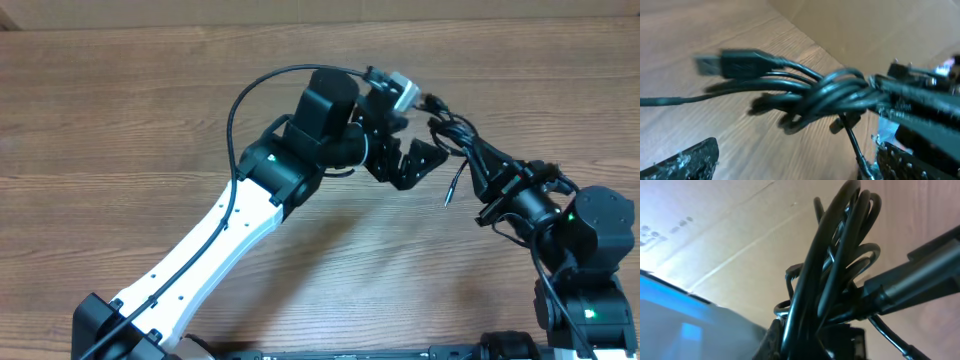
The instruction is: Untangle cables
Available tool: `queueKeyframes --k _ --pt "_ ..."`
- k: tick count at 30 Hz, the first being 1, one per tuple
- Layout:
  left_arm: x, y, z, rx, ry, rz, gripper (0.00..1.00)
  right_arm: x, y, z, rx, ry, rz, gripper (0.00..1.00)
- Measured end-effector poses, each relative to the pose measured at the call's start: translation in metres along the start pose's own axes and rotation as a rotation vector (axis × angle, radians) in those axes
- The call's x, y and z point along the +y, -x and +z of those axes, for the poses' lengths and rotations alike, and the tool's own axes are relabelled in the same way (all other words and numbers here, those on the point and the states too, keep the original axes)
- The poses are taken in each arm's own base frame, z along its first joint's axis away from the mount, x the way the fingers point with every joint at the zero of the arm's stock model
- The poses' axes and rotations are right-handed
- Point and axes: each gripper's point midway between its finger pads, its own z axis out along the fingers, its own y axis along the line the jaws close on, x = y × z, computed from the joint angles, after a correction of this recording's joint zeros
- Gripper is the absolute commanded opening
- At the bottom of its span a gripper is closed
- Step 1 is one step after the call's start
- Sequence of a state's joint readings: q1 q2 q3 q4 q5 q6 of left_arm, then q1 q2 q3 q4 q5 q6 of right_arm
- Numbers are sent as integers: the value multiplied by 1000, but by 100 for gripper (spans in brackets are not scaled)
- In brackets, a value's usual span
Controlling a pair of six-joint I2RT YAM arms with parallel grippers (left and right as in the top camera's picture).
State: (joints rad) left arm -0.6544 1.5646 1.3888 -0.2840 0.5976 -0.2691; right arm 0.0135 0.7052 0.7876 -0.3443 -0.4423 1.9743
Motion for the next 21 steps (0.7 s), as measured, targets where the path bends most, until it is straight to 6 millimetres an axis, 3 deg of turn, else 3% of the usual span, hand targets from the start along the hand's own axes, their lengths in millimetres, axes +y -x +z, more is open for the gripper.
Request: queueKeyframes --k 1,8,10,14,17,21 --pt "-3 2 1 -8 -7 65 93 5 -5 0 25 15 35 4" --pt "-6 12 1 -47 -13 233 86 1 -16 -1 84 -8 30 4" --pt "-7 14 1 -58 -15 250 80 2 -22 -1 116 -10 22 4" --pt "-6 14 1 -58 -10 265 51 3 -28 -2 151 -10 11 4" --pt "-5 15 0 -59 -3 266 40 3 -29 -2 156 -10 10 4" --pt "-5 14 0 -55 -2 273 7 5 -29 -3 155 -3 8 6"
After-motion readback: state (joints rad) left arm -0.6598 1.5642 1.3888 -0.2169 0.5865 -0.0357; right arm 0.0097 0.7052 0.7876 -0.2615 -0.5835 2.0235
